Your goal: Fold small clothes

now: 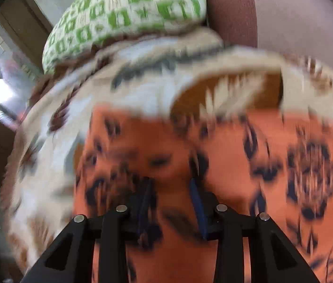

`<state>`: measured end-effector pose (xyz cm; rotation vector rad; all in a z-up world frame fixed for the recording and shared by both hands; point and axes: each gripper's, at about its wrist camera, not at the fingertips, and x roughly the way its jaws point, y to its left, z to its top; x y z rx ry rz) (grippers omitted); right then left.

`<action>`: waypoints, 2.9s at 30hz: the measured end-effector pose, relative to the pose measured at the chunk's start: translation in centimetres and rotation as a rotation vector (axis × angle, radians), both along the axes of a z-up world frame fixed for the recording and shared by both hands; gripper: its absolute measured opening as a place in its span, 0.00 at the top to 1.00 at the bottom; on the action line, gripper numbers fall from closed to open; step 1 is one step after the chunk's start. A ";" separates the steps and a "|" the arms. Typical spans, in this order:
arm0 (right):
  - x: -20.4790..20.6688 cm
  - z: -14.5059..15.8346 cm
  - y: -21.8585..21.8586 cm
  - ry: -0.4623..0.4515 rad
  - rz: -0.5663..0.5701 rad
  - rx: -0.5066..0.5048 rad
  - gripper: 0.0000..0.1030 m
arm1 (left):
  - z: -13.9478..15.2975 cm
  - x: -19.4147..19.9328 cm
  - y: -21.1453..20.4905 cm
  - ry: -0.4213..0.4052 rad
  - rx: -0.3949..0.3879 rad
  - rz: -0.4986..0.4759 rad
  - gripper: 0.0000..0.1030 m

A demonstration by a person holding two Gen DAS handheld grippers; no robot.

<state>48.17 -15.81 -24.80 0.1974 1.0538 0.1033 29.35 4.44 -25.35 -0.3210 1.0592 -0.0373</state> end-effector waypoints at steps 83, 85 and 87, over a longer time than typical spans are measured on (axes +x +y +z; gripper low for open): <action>-33.4 -1.8 -27.6 -0.096 -0.699 0.633 0.37 | 2.8 -5.4 -15.0 -0.186 0.333 -0.345 0.00; -33.4 -1.9 -28.1 -0.106 -0.720 0.636 0.37 | 1.6 -4.6 -14.7 -0.131 0.331 -0.337 0.00; -33.6 -2.0 -28.7 -0.119 -0.746 0.647 0.37 | 0.8 -4.0 -14.5 -0.094 0.330 -0.327 0.00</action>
